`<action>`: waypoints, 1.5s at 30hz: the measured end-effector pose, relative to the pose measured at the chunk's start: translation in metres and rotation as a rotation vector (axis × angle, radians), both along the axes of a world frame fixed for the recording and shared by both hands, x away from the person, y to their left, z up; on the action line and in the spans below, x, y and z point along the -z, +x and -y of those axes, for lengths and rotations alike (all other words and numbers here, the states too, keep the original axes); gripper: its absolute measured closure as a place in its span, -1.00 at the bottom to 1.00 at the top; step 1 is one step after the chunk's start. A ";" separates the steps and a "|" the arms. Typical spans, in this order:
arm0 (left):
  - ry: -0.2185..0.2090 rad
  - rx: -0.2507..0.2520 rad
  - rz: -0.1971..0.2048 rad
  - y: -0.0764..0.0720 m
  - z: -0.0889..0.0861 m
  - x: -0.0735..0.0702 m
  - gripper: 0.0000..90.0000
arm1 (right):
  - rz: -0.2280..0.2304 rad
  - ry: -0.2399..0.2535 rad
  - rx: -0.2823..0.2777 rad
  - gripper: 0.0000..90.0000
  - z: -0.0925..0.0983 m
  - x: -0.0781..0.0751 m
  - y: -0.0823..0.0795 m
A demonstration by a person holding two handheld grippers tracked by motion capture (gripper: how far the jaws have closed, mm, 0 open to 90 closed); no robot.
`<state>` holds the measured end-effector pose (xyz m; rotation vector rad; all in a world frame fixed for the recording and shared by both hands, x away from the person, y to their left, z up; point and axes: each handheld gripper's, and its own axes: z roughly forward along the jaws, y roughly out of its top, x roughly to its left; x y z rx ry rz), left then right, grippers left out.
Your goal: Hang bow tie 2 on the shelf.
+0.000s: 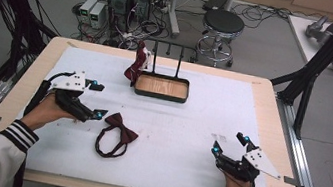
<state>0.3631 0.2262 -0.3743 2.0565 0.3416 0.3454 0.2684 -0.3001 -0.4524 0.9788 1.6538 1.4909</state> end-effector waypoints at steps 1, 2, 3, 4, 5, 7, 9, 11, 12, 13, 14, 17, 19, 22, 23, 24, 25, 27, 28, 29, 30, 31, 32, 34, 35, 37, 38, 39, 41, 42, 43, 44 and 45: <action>0.021 0.012 -0.003 0.001 0.002 0.000 -0.70 | 0.001 0.000 0.000 -0.75 0.000 0.000 0.000; 0.040 0.026 -0.005 0.002 0.005 0.000 -0.69 | 0.001 0.000 0.000 -0.75 0.000 0.000 0.000; 0.051 0.036 -0.006 0.002 0.007 0.000 -0.68 | 0.007 -0.004 0.000 -0.75 0.001 0.000 0.001; 0.069 0.047 -0.006 0.003 0.010 0.000 -0.68 | 0.000 0.001 -0.001 -0.75 0.000 0.000 0.000; 0.073 0.060 -0.003 0.004 0.014 0.000 -0.68 | -0.004 0.004 0.000 -0.75 0.000 0.000 0.000; 0.096 0.088 -0.007 0.006 0.019 0.000 -0.65 | -0.003 0.003 0.000 -0.75 0.000 0.000 0.000; 0.122 0.106 -0.006 0.007 0.024 0.001 -0.63 | 0.006 -0.003 0.000 -0.75 0.000 0.000 0.000; 0.153 0.130 -0.009 0.010 0.029 0.003 -0.63 | 0.004 -0.001 0.001 -0.75 0.000 0.000 0.000; 0.167 0.135 -0.009 0.010 0.031 0.004 -0.63 | 0.004 0.000 0.001 -0.75 0.000 0.000 0.000; 0.181 0.142 -0.009 0.012 0.032 0.004 -0.63 | 0.004 -0.001 0.001 -0.75 0.000 0.000 0.000; 0.191 0.143 -0.016 0.013 0.034 0.005 -0.63 | 0.005 -0.001 0.001 -0.75 0.001 0.000 0.000; 0.231 0.152 -0.038 0.017 0.039 0.006 -0.56 | 0.000 0.002 -0.002 -0.75 0.000 0.000 0.000; 0.257 0.160 -0.048 0.019 0.041 0.008 -0.54 | 0.001 0.000 -0.001 -0.75 0.000 0.000 0.000; 0.281 0.158 -0.071 0.021 0.045 0.014 -0.53 | 0.004 -0.001 0.000 -0.75 0.001 0.000 0.000; 0.300 0.165 -0.073 0.022 0.046 0.015 -0.52 | 0.004 0.000 0.000 -0.75 0.001 0.000 0.000; 0.305 0.168 -0.077 0.023 0.047 0.017 -0.49 | 0.003 0.000 0.000 -0.75 0.000 0.000 0.000; 0.322 0.176 -0.080 0.023 0.048 0.018 -0.46 | 0.004 -0.001 0.000 -0.75 0.001 0.000 0.000; 0.350 0.178 -0.087 0.023 0.050 0.021 -0.44 | 0.004 -0.001 0.000 -0.75 0.001 0.000 0.000; 0.370 0.183 -0.086 0.024 0.051 0.022 -0.43 | 0.004 -0.001 0.000 -0.75 0.001 0.000 0.000; 0.386 0.185 -0.082 0.024 0.052 0.024 -0.42 | 0.004 0.001 0.001 -0.75 0.000 0.000 0.000; 0.398 0.182 -0.081 0.024 0.052 0.025 -0.42 | 0.004 -0.001 0.001 -0.75 0.001 0.000 0.000; 0.415 0.186 -0.086 0.025 0.053 0.026 -0.42 | 0.004 -0.001 0.000 -0.75 0.001 0.000 0.000; 0.423 0.188 -0.093 0.025 0.053 0.028 -0.39 | 0.004 -0.001 0.000 -0.75 0.001 0.000 0.000; 0.455 0.196 -0.103 0.026 0.056 0.030 -0.36 | 0.000 0.002 -0.003 -0.75 0.000 0.000 0.000; 0.470 0.205 -0.110 0.026 0.057 0.030 -0.35 | 0.000 0.002 -0.003 -0.75 0.000 0.000 0.000; 0.484 0.212 -0.110 0.027 0.060 0.032 -0.32 | 0.004 -0.001 0.000 -0.75 0.000 0.000 0.000; 0.487 0.215 -0.119 0.027 0.061 0.032 -0.29 | 0.000 0.001 -0.003 -0.75 0.000 0.000 0.000; 0.499 0.217 -0.120 0.027 0.062 0.032 -0.29 | 0.001 0.001 -0.003 -0.75 0.000 0.000 0.000; 0.509 0.220 -0.126 0.028 0.063 0.034 -0.27 | 0.001 0.000 -0.003 -0.75 0.000 0.000 0.000; 0.513 0.215 -0.131 0.028 0.063 0.035 -0.27 | 0.001 0.001 -0.003 -0.75 0.000 0.000 0.000; 0.523 0.214 -0.136 0.029 0.063 0.035 -0.25 | 0.001 0.001 -0.003 -0.75 0.000 0.000 0.000; 0.524 0.215 -0.135 0.029 0.063 0.036 -0.23 | 0.001 0.001 -0.003 -0.75 0.000 0.000 0.000; 0.528 0.212 -0.140 0.030 0.063 0.037 -0.21 | 0.000 0.001 -0.003 -0.75 0.000 0.000 0.000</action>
